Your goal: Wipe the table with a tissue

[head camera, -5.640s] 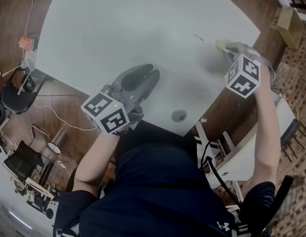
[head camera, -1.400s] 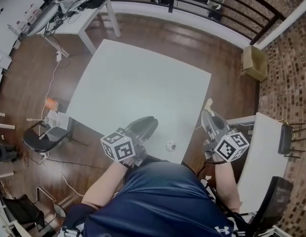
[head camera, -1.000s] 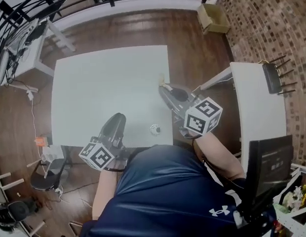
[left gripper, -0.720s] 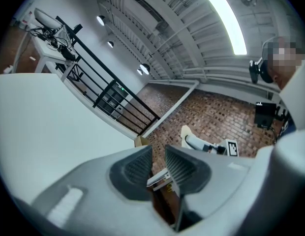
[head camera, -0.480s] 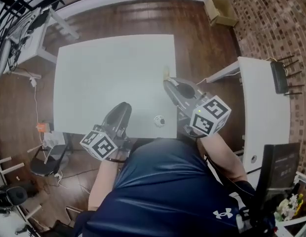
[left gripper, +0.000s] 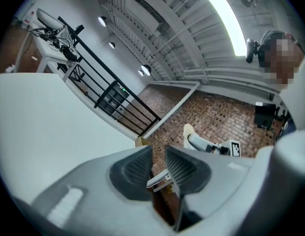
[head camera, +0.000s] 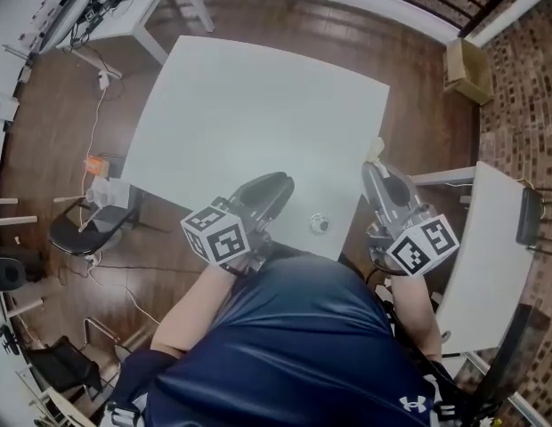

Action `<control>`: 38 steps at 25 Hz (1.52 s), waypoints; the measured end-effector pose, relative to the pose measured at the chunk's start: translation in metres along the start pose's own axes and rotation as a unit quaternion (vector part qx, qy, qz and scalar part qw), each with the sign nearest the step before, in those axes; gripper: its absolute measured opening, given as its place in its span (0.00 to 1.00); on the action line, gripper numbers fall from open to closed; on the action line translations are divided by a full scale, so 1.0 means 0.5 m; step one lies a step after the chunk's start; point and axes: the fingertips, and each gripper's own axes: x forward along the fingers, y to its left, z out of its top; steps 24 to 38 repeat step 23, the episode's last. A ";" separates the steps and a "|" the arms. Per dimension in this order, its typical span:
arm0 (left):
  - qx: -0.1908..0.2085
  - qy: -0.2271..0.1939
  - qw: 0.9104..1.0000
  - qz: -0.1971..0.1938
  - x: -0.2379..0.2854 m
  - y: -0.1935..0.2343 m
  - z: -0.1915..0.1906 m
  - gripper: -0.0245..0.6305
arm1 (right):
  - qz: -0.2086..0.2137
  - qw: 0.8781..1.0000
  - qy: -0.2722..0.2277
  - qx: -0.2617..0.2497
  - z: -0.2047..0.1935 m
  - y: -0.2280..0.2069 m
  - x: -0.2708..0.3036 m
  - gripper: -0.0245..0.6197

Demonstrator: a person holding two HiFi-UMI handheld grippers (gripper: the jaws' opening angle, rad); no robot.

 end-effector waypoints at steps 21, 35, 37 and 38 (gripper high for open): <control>-0.009 0.005 1.000 0.002 -0.002 0.006 -0.008 0.16 | -0.001 1.000 0.003 -0.012 0.003 0.008 0.002 0.07; -0.009 0.005 1.000 0.003 -0.006 0.008 -0.011 0.16 | 0.000 1.000 0.002 -0.012 0.001 0.011 0.002 0.07; -0.009 0.005 1.000 0.003 -0.006 0.008 -0.011 0.16 | 0.000 1.000 0.002 -0.012 0.001 0.011 0.002 0.07; -0.009 0.005 1.000 0.003 -0.006 0.008 -0.011 0.16 | 0.000 1.000 0.002 -0.012 0.001 0.011 0.002 0.07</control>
